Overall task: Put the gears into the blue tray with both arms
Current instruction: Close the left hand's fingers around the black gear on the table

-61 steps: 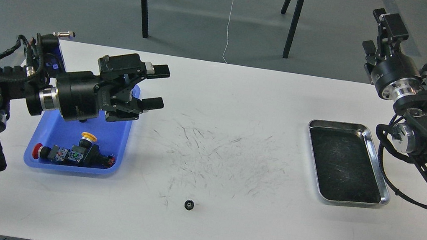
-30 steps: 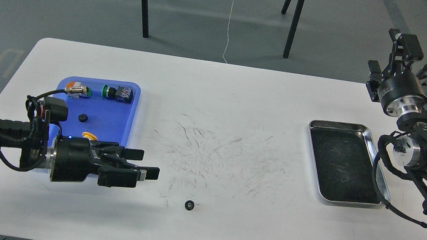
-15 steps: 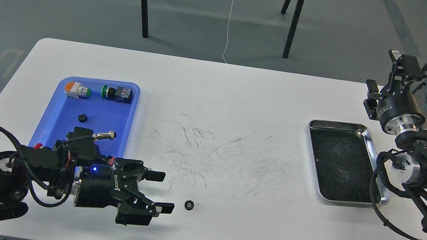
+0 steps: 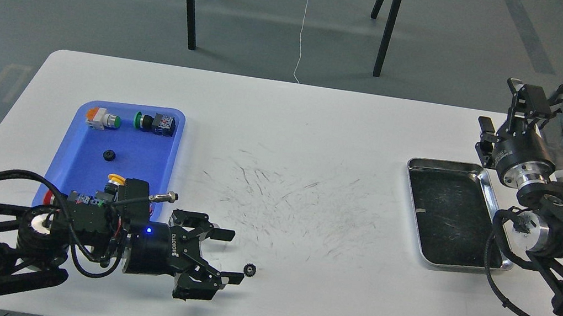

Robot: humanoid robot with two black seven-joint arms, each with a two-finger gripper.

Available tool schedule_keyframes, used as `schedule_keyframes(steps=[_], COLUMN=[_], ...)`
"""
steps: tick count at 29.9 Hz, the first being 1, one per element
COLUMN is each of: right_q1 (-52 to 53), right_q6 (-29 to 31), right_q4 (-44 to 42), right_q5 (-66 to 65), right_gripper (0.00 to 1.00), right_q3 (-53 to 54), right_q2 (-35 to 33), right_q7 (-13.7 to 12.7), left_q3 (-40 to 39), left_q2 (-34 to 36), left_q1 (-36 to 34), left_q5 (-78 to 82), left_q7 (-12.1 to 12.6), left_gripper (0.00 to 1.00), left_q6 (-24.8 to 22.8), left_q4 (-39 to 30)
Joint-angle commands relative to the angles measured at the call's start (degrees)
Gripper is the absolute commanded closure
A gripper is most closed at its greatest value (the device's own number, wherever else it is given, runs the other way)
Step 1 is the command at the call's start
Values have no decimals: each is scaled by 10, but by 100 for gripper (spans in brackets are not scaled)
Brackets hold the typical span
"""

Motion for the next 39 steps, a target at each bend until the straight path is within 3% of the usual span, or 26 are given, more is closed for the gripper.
schedule_keyframes(steps=[1, 39], right_q1=[-2, -62], right_q6=[0, 25], right_q4=[-1, 5], right_q5=[1, 2], right_gripper=[3, 3], right_q3=[5, 12], right_q2=[1, 17], right_q7=[-3, 7], left_q3=[5, 16], left_q2=[-13, -79], left_q1=[2, 23], left_q5=[15, 45], left_q7=[0, 0], left_gripper=[13, 20], left_q6=[12, 97], left_q4=[30, 128])
